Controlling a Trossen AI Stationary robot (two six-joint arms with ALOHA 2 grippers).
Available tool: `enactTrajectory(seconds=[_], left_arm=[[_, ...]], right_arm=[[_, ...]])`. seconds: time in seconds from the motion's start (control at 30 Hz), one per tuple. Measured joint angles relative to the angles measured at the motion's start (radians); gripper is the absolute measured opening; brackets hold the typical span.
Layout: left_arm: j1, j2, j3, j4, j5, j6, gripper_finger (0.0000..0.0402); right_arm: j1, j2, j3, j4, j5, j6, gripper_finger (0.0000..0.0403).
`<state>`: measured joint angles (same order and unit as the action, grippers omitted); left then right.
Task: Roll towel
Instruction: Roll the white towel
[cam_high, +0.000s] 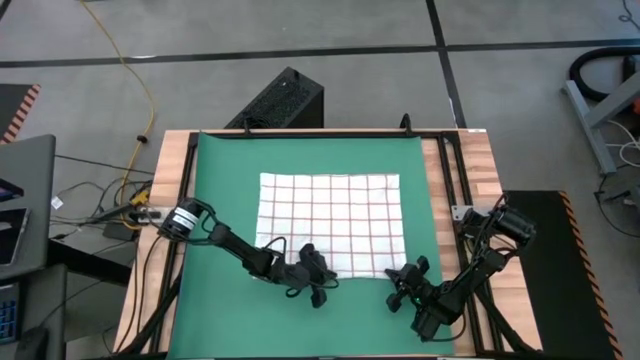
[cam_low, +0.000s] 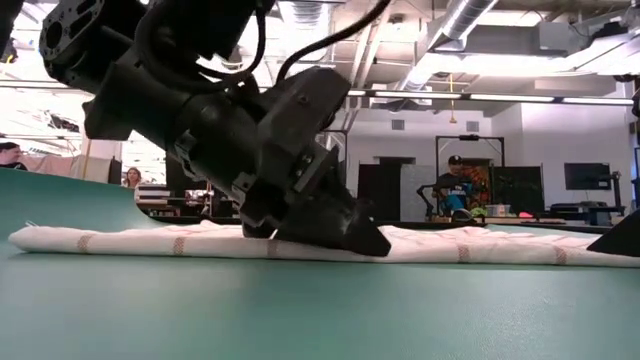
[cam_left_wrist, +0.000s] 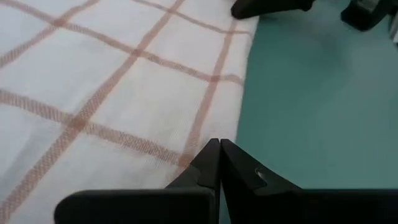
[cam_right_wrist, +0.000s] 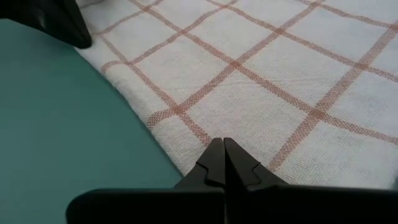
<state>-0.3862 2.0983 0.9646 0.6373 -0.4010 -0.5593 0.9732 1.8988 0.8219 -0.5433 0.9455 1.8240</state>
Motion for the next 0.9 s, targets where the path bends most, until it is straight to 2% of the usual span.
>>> enactTrajectory(seconds=[0.3, 0.57, 0.63, 0.7, 0.83, 0.9], left_arm=[[0.0, 0.041, 0.003, -0.006, -0.001, -0.001, 0.0], [0.0, 0.042, 0.003, -0.038, 0.016, 0.004, 0.0], [0.0, 0.043, 0.003, -0.041, 0.02, 0.003, 0.0], [0.0, 0.043, 0.003, -0.038, 0.02, 0.002, 0.0], [0.0, 0.044, 0.003, -0.037, 0.022, 0.002, 0.0], [0.0, 0.044, 0.003, -0.039, 0.023, 0.002, 0.0]], right_arm=[[0.001, -0.016, 0.006, -0.03, 0.002, 0.0, 0.0014], [0.013, -0.206, 0.094, -0.419, -0.008, -0.036, 0.0075], [0.021, -0.265, 0.114, -0.468, -0.003, -0.11, 0.0092], [0.023, -0.319, 0.127, -0.442, -0.02, -0.25, 0.0111], [0.011, -0.371, 0.129, -0.284, -0.169, -0.621, 0.0166], [0.005, -0.375, 0.129, -0.267, -0.226, -0.719, 0.02]])
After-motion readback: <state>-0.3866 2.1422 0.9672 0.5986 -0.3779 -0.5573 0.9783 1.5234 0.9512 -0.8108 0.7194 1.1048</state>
